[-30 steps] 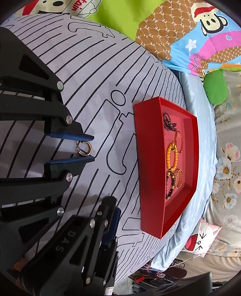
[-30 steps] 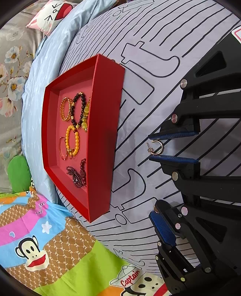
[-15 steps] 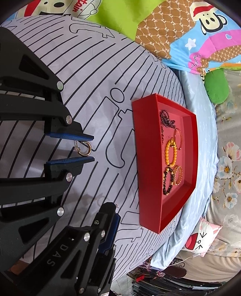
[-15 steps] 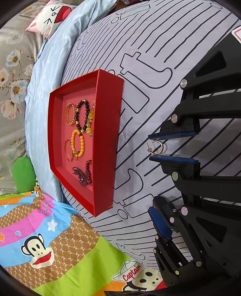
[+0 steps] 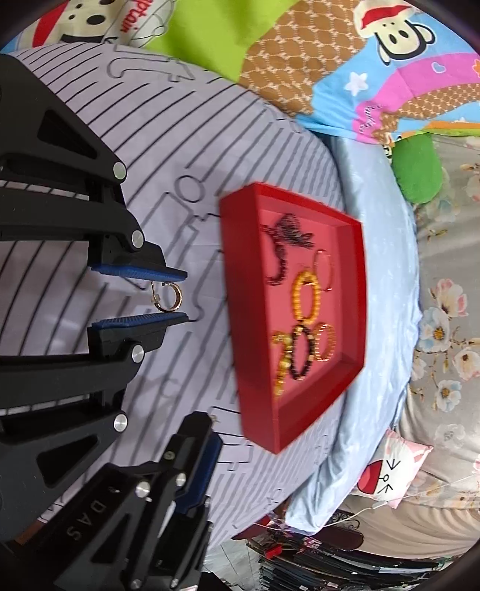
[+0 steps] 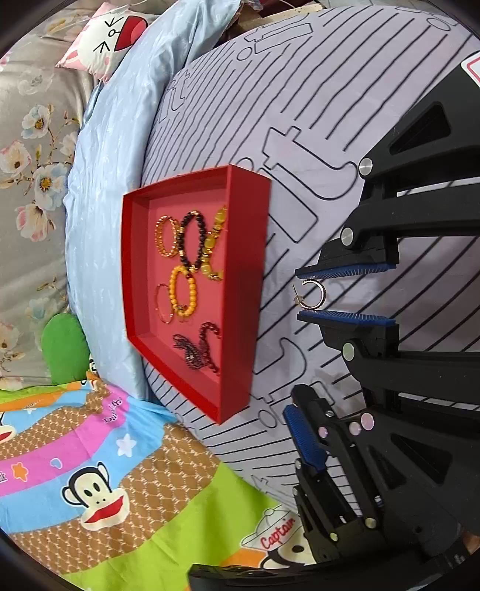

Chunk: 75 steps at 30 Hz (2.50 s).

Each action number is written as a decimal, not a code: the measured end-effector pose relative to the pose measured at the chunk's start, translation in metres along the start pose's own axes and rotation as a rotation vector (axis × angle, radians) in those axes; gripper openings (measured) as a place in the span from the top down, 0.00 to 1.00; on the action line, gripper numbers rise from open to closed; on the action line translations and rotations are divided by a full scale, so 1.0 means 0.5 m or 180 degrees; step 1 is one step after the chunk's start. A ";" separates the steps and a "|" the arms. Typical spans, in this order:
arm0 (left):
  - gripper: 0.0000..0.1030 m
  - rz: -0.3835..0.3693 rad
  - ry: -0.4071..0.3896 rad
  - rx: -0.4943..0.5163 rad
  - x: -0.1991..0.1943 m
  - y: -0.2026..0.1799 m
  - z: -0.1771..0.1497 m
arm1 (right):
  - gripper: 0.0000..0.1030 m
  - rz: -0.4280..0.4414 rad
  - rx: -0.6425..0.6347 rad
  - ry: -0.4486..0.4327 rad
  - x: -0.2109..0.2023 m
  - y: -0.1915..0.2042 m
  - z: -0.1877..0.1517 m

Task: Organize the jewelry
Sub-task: 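Carry both held earrings up and over the red tray, then lower the earrings into the tray and open both tools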

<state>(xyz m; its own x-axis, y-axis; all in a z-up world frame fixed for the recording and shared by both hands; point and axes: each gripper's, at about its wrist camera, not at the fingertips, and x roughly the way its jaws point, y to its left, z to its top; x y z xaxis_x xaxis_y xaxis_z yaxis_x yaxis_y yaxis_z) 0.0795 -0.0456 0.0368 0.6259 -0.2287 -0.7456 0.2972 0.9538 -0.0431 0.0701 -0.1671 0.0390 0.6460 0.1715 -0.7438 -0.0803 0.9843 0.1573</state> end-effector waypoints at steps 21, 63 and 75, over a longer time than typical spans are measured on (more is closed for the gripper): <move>0.84 0.0121 -0.0391 0.0098 0.065 0.039 0.229 | 0.84 -0.0043 -0.0110 -0.0262 0.068 -0.036 0.206; 0.67 0.0258 -0.0124 0.0030 0.239 0.061 0.335 | 0.78 -0.0219 0.0001 -0.0019 0.230 -0.071 0.308; 0.67 0.0266 -0.0194 0.0034 0.156 0.044 0.266 | 0.71 -0.0318 -0.0058 -0.0212 0.131 -0.046 0.248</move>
<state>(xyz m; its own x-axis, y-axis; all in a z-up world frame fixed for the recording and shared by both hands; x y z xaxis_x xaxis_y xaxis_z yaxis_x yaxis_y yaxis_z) 0.2307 -0.0685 0.0664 0.6914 -0.1601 -0.7045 0.2495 0.9681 0.0249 0.2085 -0.1838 0.0673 0.7005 0.0701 -0.7102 -0.0265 0.9970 0.0723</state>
